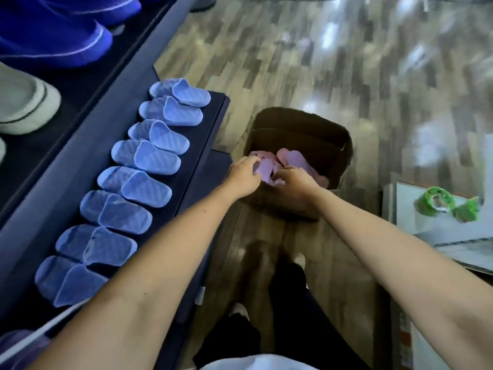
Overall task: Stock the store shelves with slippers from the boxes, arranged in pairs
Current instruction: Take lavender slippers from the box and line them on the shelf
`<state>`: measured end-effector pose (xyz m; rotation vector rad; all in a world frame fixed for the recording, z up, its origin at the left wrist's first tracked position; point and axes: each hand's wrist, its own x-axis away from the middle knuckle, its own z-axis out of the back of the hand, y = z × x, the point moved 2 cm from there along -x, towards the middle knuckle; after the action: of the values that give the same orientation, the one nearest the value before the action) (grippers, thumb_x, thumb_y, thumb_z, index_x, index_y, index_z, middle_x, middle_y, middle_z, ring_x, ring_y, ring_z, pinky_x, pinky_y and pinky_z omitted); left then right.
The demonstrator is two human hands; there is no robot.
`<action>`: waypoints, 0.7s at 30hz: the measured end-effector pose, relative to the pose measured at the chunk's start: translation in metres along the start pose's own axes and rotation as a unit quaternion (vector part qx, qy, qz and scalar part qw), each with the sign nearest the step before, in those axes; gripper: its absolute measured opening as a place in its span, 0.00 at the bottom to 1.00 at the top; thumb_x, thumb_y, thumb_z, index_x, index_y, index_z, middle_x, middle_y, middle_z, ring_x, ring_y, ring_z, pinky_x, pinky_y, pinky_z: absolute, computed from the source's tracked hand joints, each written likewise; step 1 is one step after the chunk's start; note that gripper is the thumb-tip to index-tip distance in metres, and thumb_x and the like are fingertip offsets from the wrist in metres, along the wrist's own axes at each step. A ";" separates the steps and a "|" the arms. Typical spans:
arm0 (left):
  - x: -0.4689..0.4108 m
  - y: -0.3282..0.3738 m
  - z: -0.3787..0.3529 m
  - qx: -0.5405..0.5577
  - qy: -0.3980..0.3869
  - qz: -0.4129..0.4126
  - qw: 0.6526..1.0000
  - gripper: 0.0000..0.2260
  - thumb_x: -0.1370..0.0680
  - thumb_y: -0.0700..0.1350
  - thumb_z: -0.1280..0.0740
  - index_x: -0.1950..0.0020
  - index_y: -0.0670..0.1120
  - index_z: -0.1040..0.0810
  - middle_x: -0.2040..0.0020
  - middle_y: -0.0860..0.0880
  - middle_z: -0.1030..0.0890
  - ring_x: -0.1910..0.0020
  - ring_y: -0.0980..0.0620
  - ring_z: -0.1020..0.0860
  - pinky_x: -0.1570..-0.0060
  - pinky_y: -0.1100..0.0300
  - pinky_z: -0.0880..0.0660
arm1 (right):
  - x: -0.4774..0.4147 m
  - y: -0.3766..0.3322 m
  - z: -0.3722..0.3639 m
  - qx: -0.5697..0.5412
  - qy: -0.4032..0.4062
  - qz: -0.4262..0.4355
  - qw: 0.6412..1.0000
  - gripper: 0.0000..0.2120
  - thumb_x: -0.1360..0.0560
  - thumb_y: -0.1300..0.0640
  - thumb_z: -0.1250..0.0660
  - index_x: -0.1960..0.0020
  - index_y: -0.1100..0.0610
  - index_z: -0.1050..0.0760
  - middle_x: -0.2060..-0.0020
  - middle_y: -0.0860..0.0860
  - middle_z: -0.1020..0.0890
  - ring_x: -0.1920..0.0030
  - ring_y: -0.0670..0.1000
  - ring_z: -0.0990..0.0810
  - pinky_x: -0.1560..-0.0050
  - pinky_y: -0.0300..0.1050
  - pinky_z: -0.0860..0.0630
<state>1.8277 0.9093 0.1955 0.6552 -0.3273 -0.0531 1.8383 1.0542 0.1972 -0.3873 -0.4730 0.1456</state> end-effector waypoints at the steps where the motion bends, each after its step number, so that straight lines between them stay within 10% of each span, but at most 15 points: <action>1: -0.015 0.002 -0.003 -0.013 -0.002 0.006 1.000 0.20 0.22 0.42 0.39 0.30 0.46 0.34 0.31 0.45 0.32 0.34 0.45 0.31 0.39 0.53 0.31 | -0.015 0.008 0.006 -0.007 -0.006 0.000 1.000 0.16 0.24 0.57 0.39 0.36 0.57 0.27 0.38 0.57 0.26 0.37 0.57 0.29 0.36 0.50 0.31; 10: -0.165 0.046 -0.023 0.005 -0.012 0.089 0.996 0.14 0.21 0.45 0.39 0.37 0.44 0.28 0.38 0.43 0.27 0.41 0.44 0.28 0.50 0.58 0.33 | -0.143 0.092 0.075 -0.002 -0.067 0.008 0.998 0.16 0.23 0.58 0.41 0.36 0.56 0.27 0.36 0.56 0.27 0.36 0.57 0.30 0.36 0.48 0.32; 21: -0.265 0.053 -0.086 0.023 -0.077 0.136 0.988 0.21 0.22 0.40 0.40 0.29 0.40 0.35 0.30 0.41 0.33 0.31 0.43 0.34 0.33 0.55 0.37 | -0.235 0.190 0.082 -0.063 -0.141 -0.064 0.986 0.16 0.22 0.57 0.42 0.36 0.59 0.27 0.39 0.59 0.23 0.40 0.59 0.25 0.41 0.47 0.30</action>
<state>1.6012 1.0422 0.0888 0.6493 -0.5648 0.1658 1.5831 1.2029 0.0918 -0.4612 -0.7879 0.0460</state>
